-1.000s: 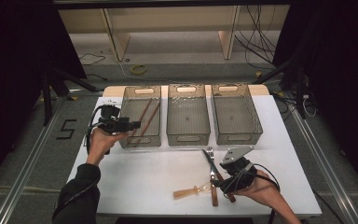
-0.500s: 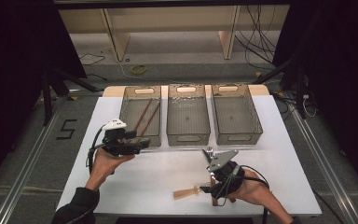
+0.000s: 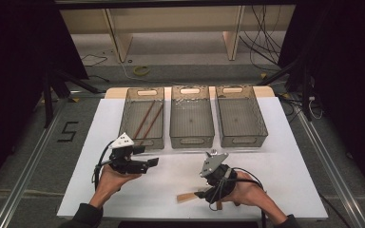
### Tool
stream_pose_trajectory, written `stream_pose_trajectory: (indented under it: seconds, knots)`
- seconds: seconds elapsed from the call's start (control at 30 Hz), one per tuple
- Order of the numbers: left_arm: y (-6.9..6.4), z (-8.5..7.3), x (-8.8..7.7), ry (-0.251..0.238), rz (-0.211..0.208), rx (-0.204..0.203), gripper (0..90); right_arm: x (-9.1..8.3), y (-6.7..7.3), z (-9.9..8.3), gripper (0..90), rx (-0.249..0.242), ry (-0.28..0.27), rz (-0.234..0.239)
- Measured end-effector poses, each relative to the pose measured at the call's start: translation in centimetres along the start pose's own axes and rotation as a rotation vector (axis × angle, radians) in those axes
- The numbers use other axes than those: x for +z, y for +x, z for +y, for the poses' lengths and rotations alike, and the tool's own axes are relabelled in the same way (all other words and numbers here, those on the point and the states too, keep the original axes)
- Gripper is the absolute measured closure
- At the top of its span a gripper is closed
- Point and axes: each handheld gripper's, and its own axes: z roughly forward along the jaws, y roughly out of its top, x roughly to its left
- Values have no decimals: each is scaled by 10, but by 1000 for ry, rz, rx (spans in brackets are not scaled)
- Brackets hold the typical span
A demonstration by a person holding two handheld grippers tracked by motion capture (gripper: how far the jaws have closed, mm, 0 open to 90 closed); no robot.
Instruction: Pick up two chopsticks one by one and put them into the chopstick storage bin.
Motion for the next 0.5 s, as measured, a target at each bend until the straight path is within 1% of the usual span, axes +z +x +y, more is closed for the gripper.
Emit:
stream_pose_trajectory:
  seconds: [0.07, 0.13, 0.27, 0.37, 0.5]
  knots:
    - [-2, -4, 0, 7, -6, 10, 190, 5, 2, 2, 326, -12, 13, 9]
    - [-3, -6, -1, 3, 1, 28, 185, 9, 4, 4, 326, -24, 21, 22]
    - [-4, -9, -2, -13, 2, 26, 184, 15, 5, 9, 334, -32, 30, 37]
    - [-6, -12, -2, -8, 11, 40, 181, 20, 6, 11, 342, -38, 43, 44]
    - [-9, -15, -4, -19, 12, 45, 179, 24, 7, 14, 353, -53, 54, 52]
